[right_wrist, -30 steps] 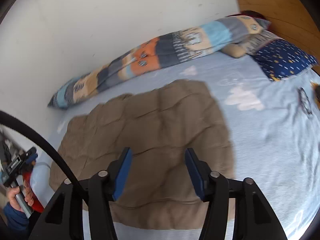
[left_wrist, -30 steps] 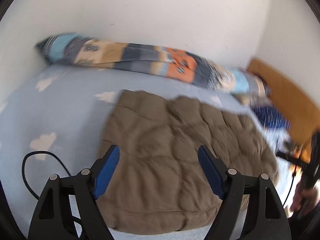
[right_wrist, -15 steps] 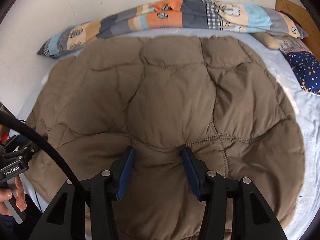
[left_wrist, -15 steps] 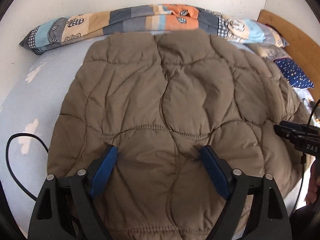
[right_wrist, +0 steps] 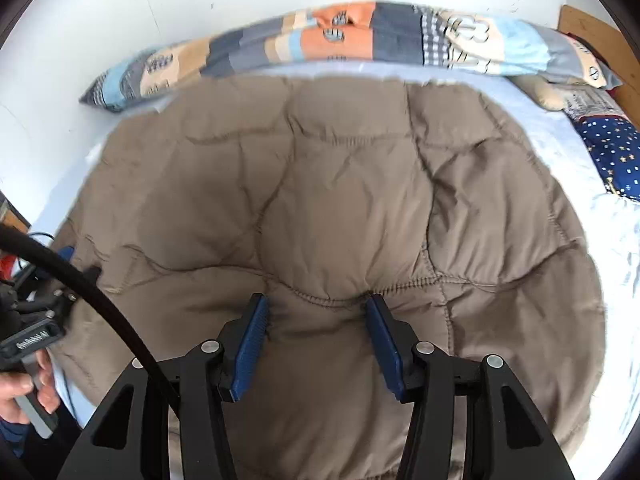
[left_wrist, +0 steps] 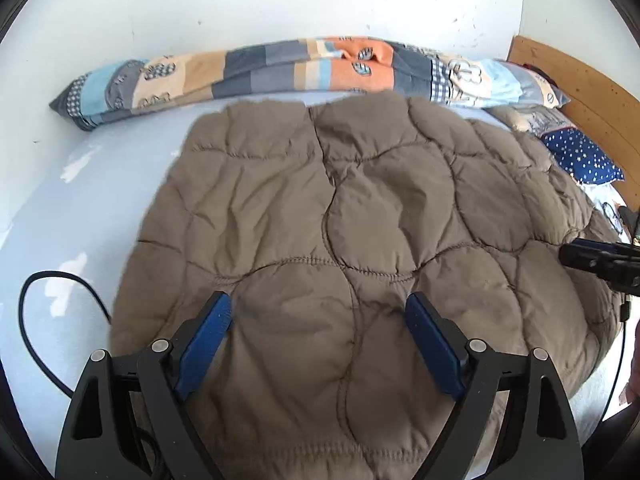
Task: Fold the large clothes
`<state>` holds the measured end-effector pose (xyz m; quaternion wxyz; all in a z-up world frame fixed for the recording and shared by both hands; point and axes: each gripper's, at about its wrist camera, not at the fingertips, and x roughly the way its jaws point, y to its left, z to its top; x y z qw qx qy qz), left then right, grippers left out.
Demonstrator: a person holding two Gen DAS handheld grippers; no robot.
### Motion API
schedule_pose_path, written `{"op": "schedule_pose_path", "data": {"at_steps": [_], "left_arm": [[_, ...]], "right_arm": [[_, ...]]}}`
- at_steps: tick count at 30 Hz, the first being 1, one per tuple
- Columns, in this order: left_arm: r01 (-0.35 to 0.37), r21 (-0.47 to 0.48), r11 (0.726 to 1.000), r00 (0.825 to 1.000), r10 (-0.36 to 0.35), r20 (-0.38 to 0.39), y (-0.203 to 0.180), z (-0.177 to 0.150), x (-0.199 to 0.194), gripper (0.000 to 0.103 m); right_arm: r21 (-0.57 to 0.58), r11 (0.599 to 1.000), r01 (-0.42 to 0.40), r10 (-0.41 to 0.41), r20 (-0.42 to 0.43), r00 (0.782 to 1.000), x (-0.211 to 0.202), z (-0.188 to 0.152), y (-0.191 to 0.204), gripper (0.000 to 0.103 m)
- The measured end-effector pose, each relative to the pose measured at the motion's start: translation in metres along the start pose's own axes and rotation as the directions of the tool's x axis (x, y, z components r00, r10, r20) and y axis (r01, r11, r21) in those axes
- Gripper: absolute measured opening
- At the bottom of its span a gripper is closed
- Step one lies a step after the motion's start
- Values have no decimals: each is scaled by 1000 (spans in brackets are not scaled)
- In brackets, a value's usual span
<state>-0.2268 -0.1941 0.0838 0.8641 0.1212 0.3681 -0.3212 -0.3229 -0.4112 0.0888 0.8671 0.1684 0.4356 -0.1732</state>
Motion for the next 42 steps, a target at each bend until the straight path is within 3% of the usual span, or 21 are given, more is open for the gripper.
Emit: {"op": "schedule_pose_path", "data": {"at_steps": [8,15,18,20,23,28,31,35,42], "left_arm": [[-48,-12,999,998,49,42,3,-15,-50,89],[-90,-81,993,996,89,-11,7,-38,-71,89],[-92,-137,986,995,96,18,13,-47,-79,89],[-98,-158,983,994,106,37,18,-54,-76,89],[-77,-196,978,997,73,-28,23,-51,-60,89],[-121,-167,978,993,118,-29,20,-50,-42,91],[-154,-129,980,988,150,-34,14,-53,-31,94],[-163,-120,979,986,160,-40,13,-55,-26,95],[-182,-102,978,983,179,-41,10,-57,-21,96]], "right_arm": [[24,1000,-20,17,121,993,-57,-26,17,56],[5,999,-49,48,125,991,-68,-57,48,57],[-15,999,-36,38,149,988,-73,-67,57,59],[-20,1000,-14,17,160,987,-73,-69,58,60],[-5,1000,0,1,161,987,-70,-70,54,60],[25,1000,14,-18,182,983,-59,-65,42,64],[64,998,9,-17,116,993,-37,-64,35,65],[-7,997,77,-76,78,994,-20,-64,46,69],[-28,994,103,-102,45,994,-7,-64,48,70]]}}
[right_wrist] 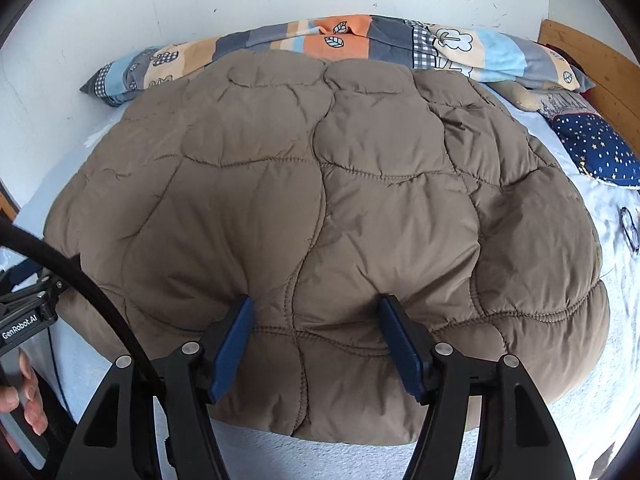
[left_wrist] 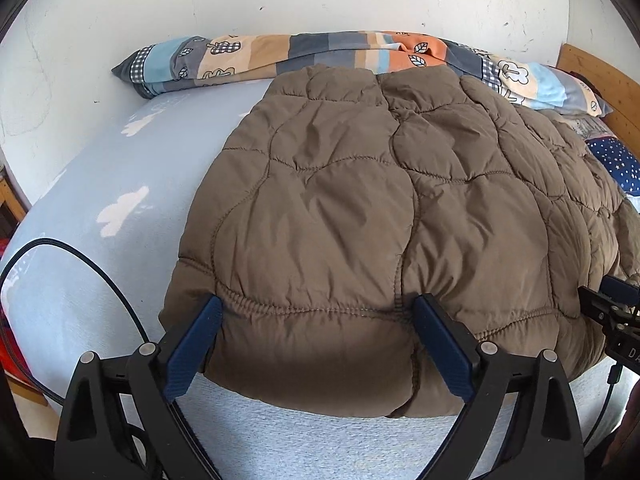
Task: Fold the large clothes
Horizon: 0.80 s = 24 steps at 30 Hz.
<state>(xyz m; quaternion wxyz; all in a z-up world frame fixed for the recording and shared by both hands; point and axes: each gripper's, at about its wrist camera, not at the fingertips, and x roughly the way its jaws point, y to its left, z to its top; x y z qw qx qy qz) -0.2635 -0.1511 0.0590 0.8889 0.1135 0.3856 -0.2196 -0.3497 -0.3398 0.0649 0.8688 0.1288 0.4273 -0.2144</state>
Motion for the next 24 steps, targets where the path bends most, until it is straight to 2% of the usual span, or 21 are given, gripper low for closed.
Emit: {"op": "schedule_pose_path", "data": {"at_steps": [13,21,24], "left_arm": [[-5,8,1000,999,4,35,0,-4,-4,96],[-10,2,1000,999,10,53,0,-6,-13,96],[15,-17,1000,999,-14,47,3,2,-20,96]], "right_arm": [[-28,1000,13,-13,12,1000,0,-5,5,71],[-18,1000,-3,5,73,997,-30,-10,0,72],[-5,1000,2,-2,103,995,-40,-12,-4,72]]}}
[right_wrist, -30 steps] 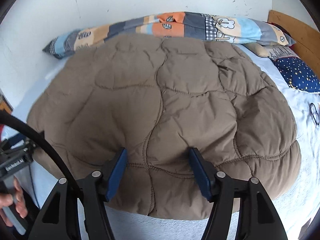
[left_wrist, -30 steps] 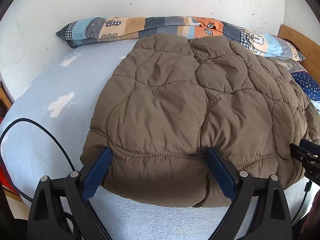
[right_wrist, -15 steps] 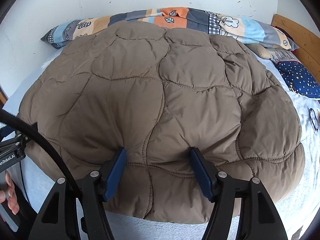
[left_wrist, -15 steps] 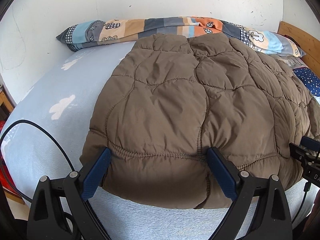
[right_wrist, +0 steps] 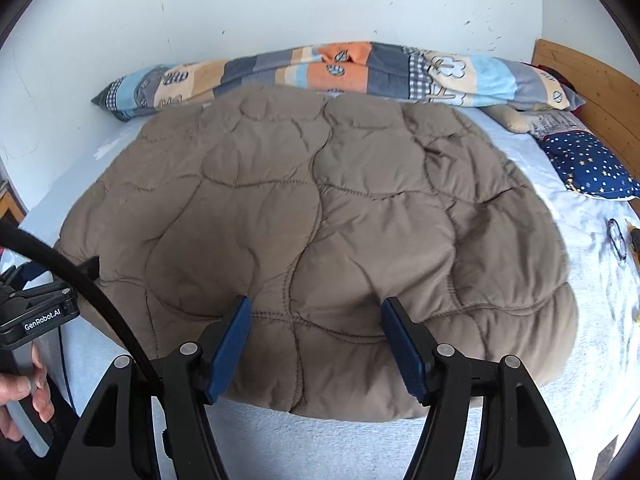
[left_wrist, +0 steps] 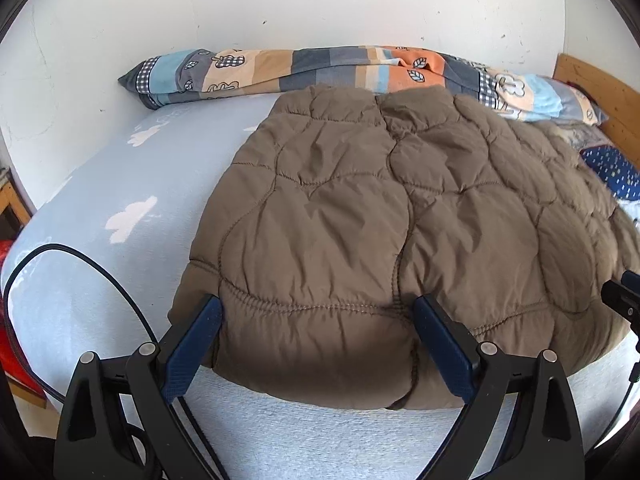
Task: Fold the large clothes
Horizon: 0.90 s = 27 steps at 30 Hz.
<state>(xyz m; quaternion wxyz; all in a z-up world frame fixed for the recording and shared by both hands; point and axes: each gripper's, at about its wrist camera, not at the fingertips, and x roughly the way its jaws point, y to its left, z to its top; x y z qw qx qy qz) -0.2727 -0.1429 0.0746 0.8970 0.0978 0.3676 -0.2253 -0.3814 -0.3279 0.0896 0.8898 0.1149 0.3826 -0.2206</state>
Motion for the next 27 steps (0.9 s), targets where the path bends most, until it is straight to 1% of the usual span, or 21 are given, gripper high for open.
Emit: {"op": "schedule_pose_path", "data": {"at_steps": [4,6,8,10,11,13,14,16,19,21,23,24,27], "left_arm": [[60,10,998,998,-61,16,0,27,-11,96],[81,32,996,997,-82,6,-2,49,-11,96],[98,68,993,995,-97,-18,-6,75,-2,96],[87,96,992,996,-83,-40,-10,101,11,96],[83,100,991,996,-79,-43,-11,114,19,96],[97,91,991,994,-91,-67,-13,137,38,96],[88,80,993,994,-82,-76,-14,146,48,96],[90,45,995,992,-85,-98,-13,166,74,96],[106,-7,994,982,-106,-156,-9,185,112,96],[76,-22,997,976,-79,-202,-6,194,140,95],[68,-23,997,965,-72,-251,-5,197,162,93],[60,-23,998,957,-64,-283,-4,199,177,93],[68,-27,997,937,-73,-342,-4,201,201,93]], "right_arm": [[69,998,-4,1,41,999,-11,11,-18,72],[123,992,-14,8,55,998,-15,22,-32,72],[175,984,-23,12,61,998,-15,39,-47,72],[214,975,-56,44,63,997,-13,58,-59,72],[227,972,-62,47,71,996,-12,70,-65,72],[243,969,-51,32,80,996,-8,92,-75,76],[250,967,-45,28,72,997,-1,106,-80,78],[250,968,-32,22,40,999,15,125,-87,78],[250,968,25,-20,-20,1000,48,150,-103,78],[261,964,52,-37,-61,997,72,160,-115,78],[275,958,86,-58,-110,992,97,168,-127,78],[282,955,94,-57,-137,989,110,170,-134,78],[302,947,106,-34,-233,972,149,170,-147,79]]}}
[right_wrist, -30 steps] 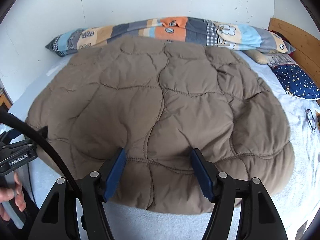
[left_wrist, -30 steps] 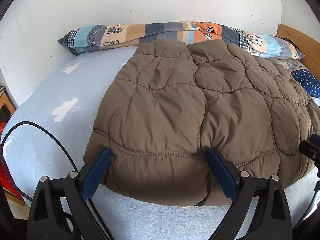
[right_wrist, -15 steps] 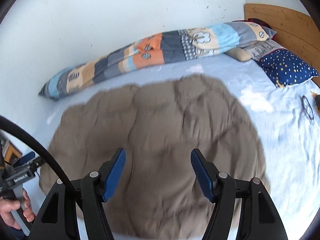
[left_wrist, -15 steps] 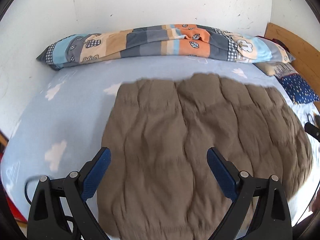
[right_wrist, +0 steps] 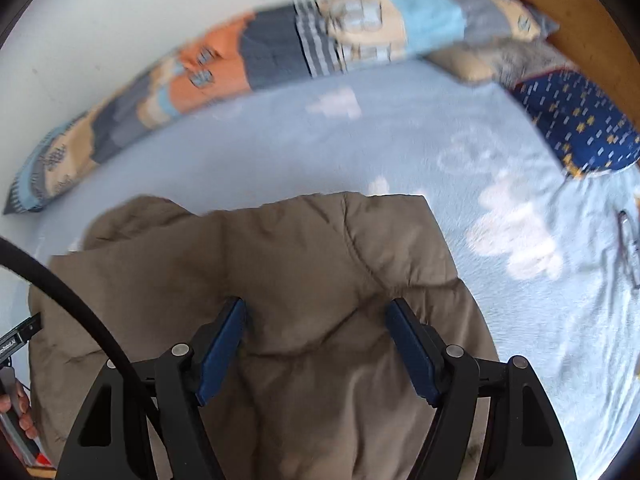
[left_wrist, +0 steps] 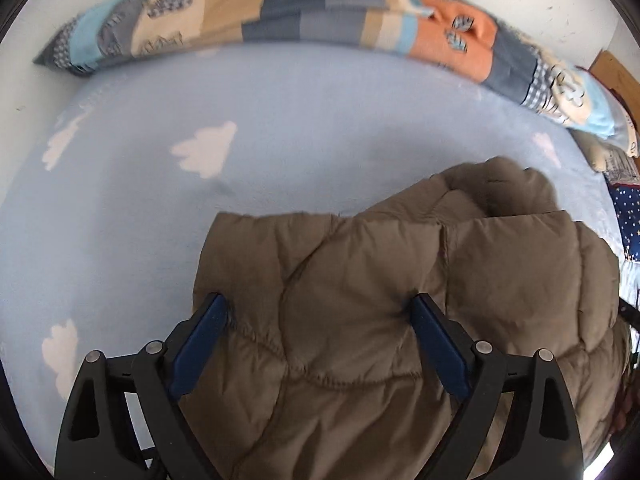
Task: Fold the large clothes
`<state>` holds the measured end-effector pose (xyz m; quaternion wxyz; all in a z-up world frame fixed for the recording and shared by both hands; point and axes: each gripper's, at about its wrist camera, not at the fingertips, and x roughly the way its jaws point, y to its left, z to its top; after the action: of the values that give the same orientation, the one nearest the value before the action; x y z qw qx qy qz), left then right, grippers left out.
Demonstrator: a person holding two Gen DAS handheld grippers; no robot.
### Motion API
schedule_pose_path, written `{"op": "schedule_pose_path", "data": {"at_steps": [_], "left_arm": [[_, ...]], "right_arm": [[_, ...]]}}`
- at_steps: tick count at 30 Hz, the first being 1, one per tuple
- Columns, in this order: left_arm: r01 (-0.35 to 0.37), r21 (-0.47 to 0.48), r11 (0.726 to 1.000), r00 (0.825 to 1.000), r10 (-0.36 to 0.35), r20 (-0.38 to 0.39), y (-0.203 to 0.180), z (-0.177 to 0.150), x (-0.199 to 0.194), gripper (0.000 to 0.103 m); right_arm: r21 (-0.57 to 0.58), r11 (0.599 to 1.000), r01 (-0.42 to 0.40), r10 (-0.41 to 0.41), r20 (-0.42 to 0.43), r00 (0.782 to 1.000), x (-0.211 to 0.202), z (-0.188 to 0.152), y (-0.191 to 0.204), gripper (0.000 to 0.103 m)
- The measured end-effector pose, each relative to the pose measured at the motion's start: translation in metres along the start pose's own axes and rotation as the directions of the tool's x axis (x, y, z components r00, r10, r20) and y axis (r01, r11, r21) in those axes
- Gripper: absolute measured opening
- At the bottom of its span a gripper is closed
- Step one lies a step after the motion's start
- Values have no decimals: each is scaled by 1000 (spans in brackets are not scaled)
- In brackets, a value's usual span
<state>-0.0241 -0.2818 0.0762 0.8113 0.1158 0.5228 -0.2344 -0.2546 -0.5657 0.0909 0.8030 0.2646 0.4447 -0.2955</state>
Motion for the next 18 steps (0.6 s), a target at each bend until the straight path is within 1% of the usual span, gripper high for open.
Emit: {"op": "schedule_pose_path", "data": {"at_steps": [2,5,7,10,12,14,15,17,18], "left_arm": [[-14,14,1000,1000,14,-23,-2,7,11,93],[-13,6,1000,998,13,-54,-2,12,23,94],[-7,-3,1000,998,7,-64,0,12,27,94],[4,-31,1000,999,-5,-32,3,11,18,94],[23,-51,998,1000,-23,0,6,10,3,93],[68,-77,995,997,-64,52,11,9,-21,93],[80,-85,993,994,-73,86,13,7,-35,93],[94,-93,991,982,-78,171,16,0,-71,93],[102,-94,990,976,-81,202,16,-4,-85,93]], "right_arm": [[-15,1000,9,-10,-74,997,23,4,3,80],[-48,998,42,-48,-133,990,45,12,10,84],[-55,997,54,-61,-149,987,55,16,10,89],[-25,999,36,-40,-165,985,63,17,1,91],[-19,999,36,-39,-150,988,57,17,-1,90],[-32,999,41,-45,-117,992,41,17,2,87],[-38,998,39,-43,-97,994,30,17,3,84],[-50,999,12,-13,-22,1000,-4,14,6,84],[-62,998,-5,6,10,1000,-20,12,6,84]]}}
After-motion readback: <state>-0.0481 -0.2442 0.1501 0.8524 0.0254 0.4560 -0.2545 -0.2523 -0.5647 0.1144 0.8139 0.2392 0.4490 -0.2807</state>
